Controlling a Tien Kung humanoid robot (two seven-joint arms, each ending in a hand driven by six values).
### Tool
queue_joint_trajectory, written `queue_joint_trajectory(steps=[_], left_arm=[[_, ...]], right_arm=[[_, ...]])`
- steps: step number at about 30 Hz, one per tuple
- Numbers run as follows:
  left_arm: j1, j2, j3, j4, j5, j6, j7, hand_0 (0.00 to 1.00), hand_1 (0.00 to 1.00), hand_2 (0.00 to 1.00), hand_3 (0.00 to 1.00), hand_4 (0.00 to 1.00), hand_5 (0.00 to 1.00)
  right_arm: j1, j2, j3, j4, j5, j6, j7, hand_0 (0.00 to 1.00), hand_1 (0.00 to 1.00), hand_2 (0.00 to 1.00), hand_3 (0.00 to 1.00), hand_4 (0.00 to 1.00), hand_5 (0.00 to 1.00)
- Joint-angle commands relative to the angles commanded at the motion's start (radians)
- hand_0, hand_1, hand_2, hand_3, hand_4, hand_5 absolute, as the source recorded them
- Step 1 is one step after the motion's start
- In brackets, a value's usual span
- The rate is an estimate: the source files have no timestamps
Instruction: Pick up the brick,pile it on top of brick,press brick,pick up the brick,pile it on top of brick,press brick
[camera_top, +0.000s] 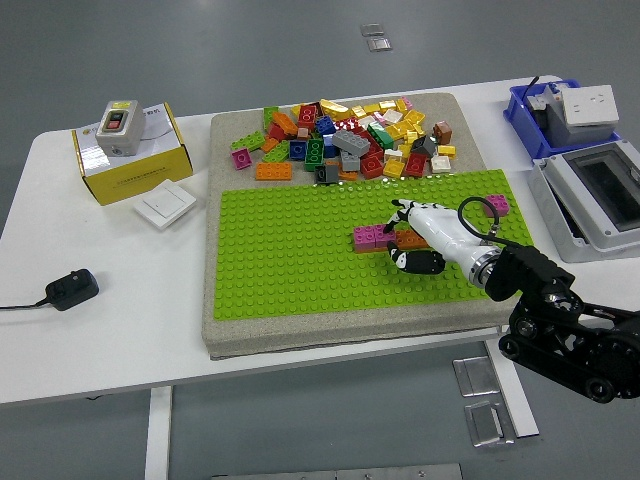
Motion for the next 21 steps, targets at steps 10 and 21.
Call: queue_joint_trajectory(steps=[10, 21], left_arm=[[0.002, 0.001, 0.001, 0.0, -0.001, 0.0, 0.001, 0.665, 0.664, 0.655, 0.644, 0.36, 0.582], [-0.002, 0.003, 0.003, 0.0, -0.001, 0.0, 0.001, 0.665, 0.664, 0.655, 0.644, 0.359, 0.583]], right_arm=[[-0.002, 0.012, 0.002, -0.029, 0.021, -0.001, 0.009, 0.94, 0.937, 0.987, 0.652, 0.525, 0.395], [0.012, 0.031, -0.003, -0.056, 0.042, 0.003, 0.011, 0.941, 0.936, 0.985, 0.653, 0.529, 0.406]])
